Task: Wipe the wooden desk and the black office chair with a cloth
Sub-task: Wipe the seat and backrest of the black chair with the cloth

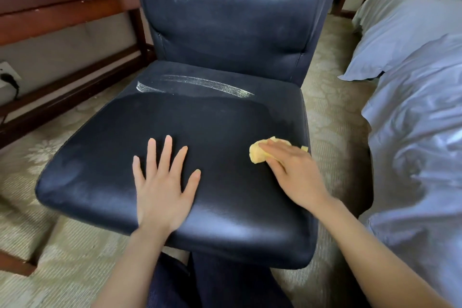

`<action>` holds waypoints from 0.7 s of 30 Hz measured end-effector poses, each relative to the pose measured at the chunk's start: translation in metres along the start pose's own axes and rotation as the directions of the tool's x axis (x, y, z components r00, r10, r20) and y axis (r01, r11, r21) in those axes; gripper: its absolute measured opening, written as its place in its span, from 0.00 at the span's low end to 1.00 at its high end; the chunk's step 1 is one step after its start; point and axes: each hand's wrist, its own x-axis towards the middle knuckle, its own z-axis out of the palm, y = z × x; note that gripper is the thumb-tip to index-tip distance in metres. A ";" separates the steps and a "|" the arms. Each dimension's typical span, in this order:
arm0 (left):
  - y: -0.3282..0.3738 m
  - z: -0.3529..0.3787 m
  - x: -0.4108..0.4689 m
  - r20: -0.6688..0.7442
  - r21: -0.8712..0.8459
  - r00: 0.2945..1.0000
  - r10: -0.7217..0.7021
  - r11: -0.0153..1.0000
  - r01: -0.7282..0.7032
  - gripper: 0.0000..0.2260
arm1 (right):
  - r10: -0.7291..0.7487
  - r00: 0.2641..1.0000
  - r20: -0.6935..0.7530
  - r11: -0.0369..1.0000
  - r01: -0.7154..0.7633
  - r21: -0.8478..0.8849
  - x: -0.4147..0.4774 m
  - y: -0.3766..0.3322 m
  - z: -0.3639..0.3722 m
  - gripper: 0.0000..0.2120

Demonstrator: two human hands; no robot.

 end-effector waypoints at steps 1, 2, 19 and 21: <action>-0.007 -0.002 0.002 0.006 0.026 1.000 0.000 1.000 0.000 0.32 | -0.014 1.000 0.016 1.000 0.014 0.006 -0.009 -0.008 0.001 0.16; -0.012 -0.005 0.004 0.008 0.050 1.000 -0.007 0.999 0.006 0.32 | -0.040 0.999 0.032 0.999 0.039 0.012 -0.018 -0.016 0.002 0.16; -0.006 -0.008 0.013 0.078 -0.135 0.997 0.022 0.991 -0.011 0.26 | -0.333 0.941 0.066 0.943 0.330 0.044 -0.030 0.007 0.004 0.17; -0.009 -0.008 0.014 0.087 -0.125 0.995 0.041 0.992 -0.030 0.25 | -0.311 0.949 0.058 0.949 0.306 0.081 -0.007 0.026 0.000 0.16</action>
